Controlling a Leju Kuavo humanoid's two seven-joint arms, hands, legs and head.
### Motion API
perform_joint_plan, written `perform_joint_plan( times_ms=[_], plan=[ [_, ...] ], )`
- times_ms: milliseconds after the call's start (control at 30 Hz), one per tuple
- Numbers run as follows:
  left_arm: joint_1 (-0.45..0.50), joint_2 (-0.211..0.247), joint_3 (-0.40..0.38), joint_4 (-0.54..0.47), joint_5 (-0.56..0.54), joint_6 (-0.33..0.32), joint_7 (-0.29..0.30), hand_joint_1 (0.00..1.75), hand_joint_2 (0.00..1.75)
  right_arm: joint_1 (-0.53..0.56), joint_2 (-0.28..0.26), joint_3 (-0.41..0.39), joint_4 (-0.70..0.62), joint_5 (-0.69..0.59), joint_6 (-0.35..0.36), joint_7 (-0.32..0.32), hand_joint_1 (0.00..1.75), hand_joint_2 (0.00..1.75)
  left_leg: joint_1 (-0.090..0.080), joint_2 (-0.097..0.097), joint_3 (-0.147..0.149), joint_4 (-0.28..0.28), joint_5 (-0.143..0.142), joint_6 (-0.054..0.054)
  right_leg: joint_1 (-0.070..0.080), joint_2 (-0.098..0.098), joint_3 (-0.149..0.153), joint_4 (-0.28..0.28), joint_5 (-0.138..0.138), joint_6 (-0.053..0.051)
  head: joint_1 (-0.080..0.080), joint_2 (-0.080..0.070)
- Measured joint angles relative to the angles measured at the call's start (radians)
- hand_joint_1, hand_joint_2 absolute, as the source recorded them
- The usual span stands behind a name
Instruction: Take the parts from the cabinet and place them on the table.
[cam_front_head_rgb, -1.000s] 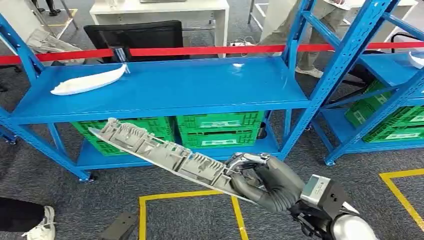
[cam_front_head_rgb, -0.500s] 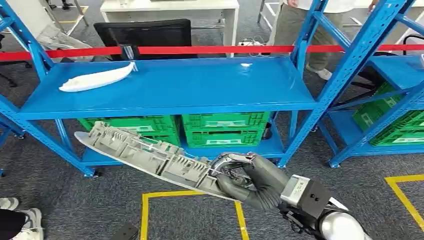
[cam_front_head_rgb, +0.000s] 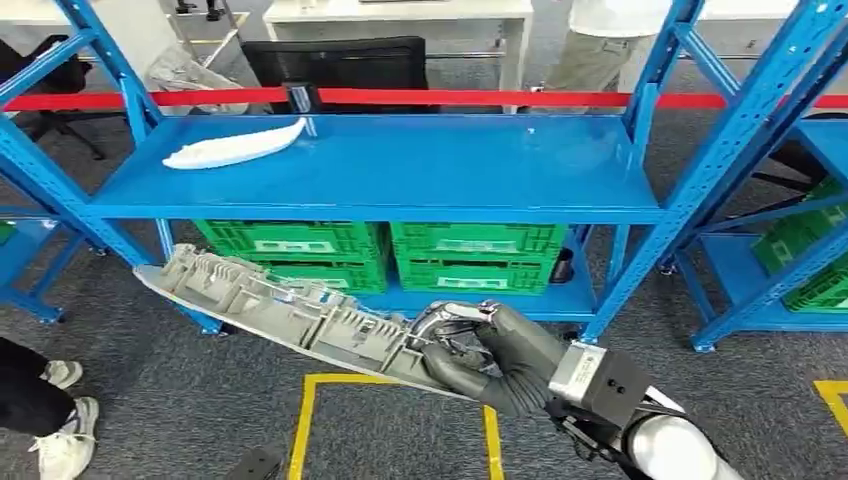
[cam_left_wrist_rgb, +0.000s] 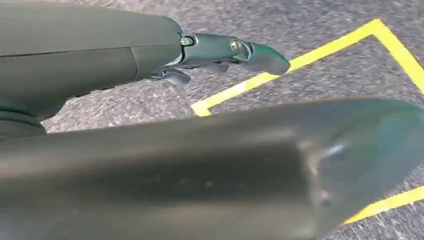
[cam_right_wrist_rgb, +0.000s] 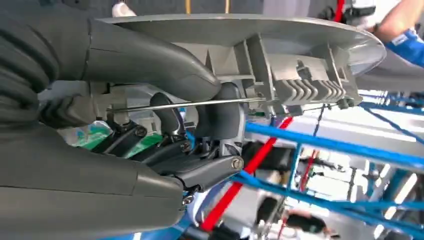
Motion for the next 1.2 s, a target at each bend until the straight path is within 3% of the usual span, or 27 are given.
perform_joint_plan(
  times_ms=[33, 67, 100, 233, 267, 300, 333, 400, 433, 467, 533, 567, 600, 633, 700, 733, 767, 800, 833, 900, 933, 967, 1033, 1067, 1100, 1133, 1200],
  plan=[
    [-0.001, 0.001, 0.000, 0.000, 0.000, 0.000, 0.000, 0.00, 0.00, -0.001, 0.000, 0.001, 0.000, 0.000, 0.000, 0.000, 1.75, 1.75, -0.002, 0.017, 0.057, -0.100, 0.039, 0.005, 0.000, -0.010, 0.003, 0.000, -0.002, 0.003, 0.000, 0.000],
    [-0.003, 0.001, 0.000, 0.000, 0.000, 0.000, 0.000, 0.00, 0.00, -0.001, 0.001, 0.001, 0.000, 0.000, 0.000, 0.000, 1.75, 1.75, -0.007, 0.066, 0.106, -0.186, 0.055, 0.012, 0.002, -0.019, 0.008, 0.000, -0.005, 0.008, 0.000, 0.000],
    [-0.006, 0.001, 0.000, 0.000, 0.000, 0.000, 0.000, 0.00, 0.00, -0.002, 0.001, 0.001, 0.000, 0.000, -0.002, 0.000, 1.75, 1.75, -0.016, 0.088, 0.108, -0.198, 0.045, 0.021, 0.011, -0.027, 0.007, 0.003, -0.010, 0.015, 0.000, 0.000],
    [-0.006, 0.001, 0.000, 0.003, 0.000, -0.001, 0.000, 0.00, 0.00, -0.004, 0.002, 0.005, 0.000, -0.003, -0.003, 0.000, 1.75, 1.75, -0.015, 0.038, 0.099, -0.204, 0.051, 0.044, 0.008, -0.057, 0.016, -0.006, -0.012, 0.039, 0.001, 0.000],
    [-0.005, 0.000, 0.000, 0.003, 0.000, -0.001, 0.000, 0.00, 0.00, -0.006, 0.002, 0.006, 0.000, -0.003, -0.003, 0.000, 1.75, 1.75, -0.010, 0.026, 0.101, -0.207, 0.056, 0.051, 0.002, -0.009, 0.013, 0.008, -0.024, 0.047, 0.001, 0.000],
    [-0.007, 0.001, 0.001, 0.003, 0.000, -0.001, 0.001, 0.00, 0.00, -0.006, 0.001, 0.005, 0.000, -0.004, -0.003, -0.002, 1.75, 1.75, -0.009, 0.017, 0.099, -0.207, 0.058, 0.057, 0.000, 0.034, -0.010, 0.054, -0.058, 0.049, 0.003, 0.000],
    [-0.010, 0.001, 0.001, 0.003, 0.000, -0.001, 0.001, 0.00, 0.00, -0.006, 0.001, 0.005, 0.000, -0.005, -0.004, -0.001, 1.75, 1.75, -0.009, 0.007, 0.098, -0.207, 0.058, 0.061, -0.001, 0.054, -0.046, 0.130, -0.099, 0.051, 0.004, 0.000],
    [-0.011, -0.002, 0.001, 0.003, 0.000, -0.001, 0.001, 0.00, 0.00, -0.005, 0.001, 0.005, 0.001, -0.006, -0.004, 0.000, 1.75, 1.75, -0.011, -0.020, 0.095, -0.207, 0.058, 0.063, 0.001, 0.062, -0.128, 0.290, -0.158, 0.053, 0.004, 0.000],
    [-0.010, -0.003, 0.001, 0.004, 0.000, -0.001, 0.001, 0.00, 0.00, -0.004, 0.000, 0.005, 0.002, -0.006, -0.004, 0.000, 1.75, 1.75, -0.011, -0.034, 0.095, -0.205, 0.058, 0.063, 0.002, 0.062, -0.148, 0.319, -0.154, 0.053, 0.004, 0.000],
    [-0.009, -0.002, 0.001, 0.005, 0.000, -0.001, 0.001, 0.00, 0.00, -0.002, 0.000, 0.005, 0.003, -0.006, -0.004, -0.001, 1.75, 1.75, -0.011, -0.048, 0.096, -0.204, 0.058, 0.063, 0.002, 0.063, -0.142, 0.295, -0.123, 0.051, 0.004, 0.000],
    [-0.009, -0.003, 0.001, 0.006, 0.000, -0.001, 0.002, 0.00, 0.00, 0.000, 0.000, 0.005, 0.003, -0.006, -0.004, -0.002, 1.75, 1.75, -0.011, -0.076, 0.097, -0.200, 0.058, 0.061, 0.001, 0.076, -0.075, 0.138, -0.025, 0.044, 0.004, 0.000],
    [-0.010, -0.003, 0.001, 0.006, 0.000, -0.001, 0.003, 0.00, 0.00, 0.000, 0.000, 0.004, 0.003, -0.007, -0.004, -0.003, 1.75, 1.75, -0.011, -0.088, 0.097, -0.197, 0.057, 0.059, 0.001, 0.103, -0.035, 0.049, 0.016, 0.039, 0.004, 0.000],
    [-0.011, -0.005, 0.001, 0.006, 0.000, -0.001, 0.004, 0.00, 0.00, 0.001, -0.003, 0.004, 0.004, -0.008, -0.002, -0.005, 1.75, 1.75, -0.015, -0.098, 0.092, -0.193, 0.057, 0.052, 0.001, 0.143, -0.021, 0.013, 0.006, 0.037, 0.003, 0.000],
    [-0.010, -0.005, 0.001, 0.006, 0.002, -0.001, 0.005, 0.00, 0.00, 0.002, -0.004, 0.004, 0.005, -0.010, 0.001, -0.011, 1.75, 1.75, -0.014, -0.109, 0.087, -0.192, 0.059, 0.044, 0.002, 0.126, -0.023, 0.010, 0.012, 0.035, 0.005, 0.000],
    [-0.001, -0.005, 0.001, 0.008, 0.009, -0.001, 0.004, 0.00, 0.00, 0.004, -0.010, 0.006, 0.009, -0.013, 0.005, -0.024, 1.75, 1.75, -0.009, -0.123, 0.084, -0.201, 0.066, 0.031, 0.008, 0.113, -0.025, 0.011, 0.013, 0.025, 0.005, 0.000],
    [0.004, -0.005, 0.001, 0.011, 0.010, -0.001, 0.004, 0.00, 0.00, 0.004, -0.012, 0.007, 0.011, -0.015, 0.005, -0.029, 1.75, 1.75, -0.012, -0.130, 0.080, -0.203, 0.067, 0.024, 0.002, 0.104, -0.023, 0.004, 0.018, 0.017, 0.005, 0.000],
    [0.009, -0.002, 0.001, 0.013, 0.012, -0.001, 0.002, 0.00, 0.00, 0.004, -0.013, 0.008, 0.012, -0.017, 0.005, -0.035, 1.75, 1.75, -0.010, -0.108, 0.080, -0.194, 0.062, 0.023, -0.004, 0.090, -0.019, -0.004, 0.024, 0.010, 0.005, 0.000],
    [0.013, -0.003, 0.001, 0.014, 0.014, -0.001, -0.001, 0.00, 0.00, 0.006, -0.013, 0.008, 0.012, -0.018, 0.003, -0.040, 1.75, 1.75, -0.016, -0.055, 0.064, -0.159, 0.033, 0.020, -0.004, 0.082, -0.018, -0.006, 0.023, 0.003, -0.002, 0.000],
    [0.013, -0.003, 0.001, 0.015, 0.016, -0.001, -0.003, 0.00, 0.00, 0.007, -0.014, 0.008, 0.012, -0.019, 0.002, -0.041, 1.75, 1.75, -0.014, -0.028, 0.032, -0.090, -0.008, 0.015, -0.003, 0.069, -0.018, -0.006, 0.022, 0.001, -0.003, 0.000],
    [0.013, -0.003, 0.001, 0.016, 0.019, -0.001, -0.005, 0.00, 0.00, 0.014, -0.017, 0.009, 0.012, -0.019, -0.001, -0.039, 1.75, 1.75, -0.009, -0.011, -0.044, 0.070, -0.079, 0.007, -0.002, 0.040, -0.018, -0.005, 0.020, -0.001, -0.003, 0.000],
    [0.014, -0.003, 0.001, 0.017, 0.019, 0.000, -0.005, 0.00, 0.00, 0.019, -0.018, 0.009, 0.012, -0.019, -0.002, -0.037, 1.75, 1.75, -0.007, -0.009, -0.063, 0.112, -0.086, 0.004, -0.002, 0.027, -0.017, -0.005, 0.020, -0.001, -0.003, 0.000],
    [0.017, -0.003, 0.001, 0.019, 0.019, 0.000, -0.005, 0.00, 0.00, 0.022, -0.019, 0.010, 0.012, -0.019, -0.002, -0.036, 1.75, 1.75, -0.004, -0.007, -0.057, 0.102, -0.069, 0.001, -0.002, 0.015, -0.017, -0.004, 0.018, 0.001, -0.003, 0.000],
    [0.021, -0.001, 0.001, 0.021, 0.020, 0.000, -0.006, 0.00, 0.00, 0.024, -0.022, 0.013, 0.012, -0.019, -0.002, -0.036, 1.75, 1.75, 0.001, 0.009, 0.025, -0.046, 0.010, -0.002, -0.004, -0.007, -0.013, -0.001, 0.012, 0.009, -0.003, 0.000],
    [0.021, 0.000, 0.001, 0.021, 0.021, 0.000, -0.007, 0.00, 0.00, 0.024, -0.022, 0.014, 0.012, -0.019, -0.003, -0.036, 1.75, 1.75, 0.001, 0.035, 0.077, -0.138, 0.046, -0.003, -0.005, -0.018, -0.009, 0.003, 0.007, 0.015, -0.003, 0.000],
    [0.019, -0.003, 0.001, 0.021, 0.022, 0.000, -0.008, 0.00, 0.00, 0.025, -0.023, 0.014, 0.012, -0.019, -0.003, -0.036, 1.75, 1.75, -0.008, 0.086, 0.099, -0.181, 0.029, 0.003, 0.001, -0.026, -0.008, 0.006, 0.002, 0.023, -0.003, 0.000],
    [0.017, -0.005, 0.001, 0.021, 0.022, 0.000, -0.010, 0.00, 0.00, 0.024, -0.024, 0.014, 0.012, -0.019, -0.005, -0.036, 1.75, 1.75, -0.006, 0.068, 0.099, -0.185, 0.038, 0.019, 0.005, -0.032, -0.009, 0.009, -0.002, 0.030, 0.000, 0.000],
    [0.022, -0.006, 0.001, 0.022, 0.023, 0.000, -0.010, 0.00, 0.00, 0.024, -0.024, 0.016, 0.011, -0.019, -0.004, -0.035, 1.75, 1.75, -0.010, 0.048, 0.091, -0.184, 0.037, 0.030, 0.006, -0.046, -0.002, 0.002, 0.001, 0.040, 0.002, 0.000]
  ],
)
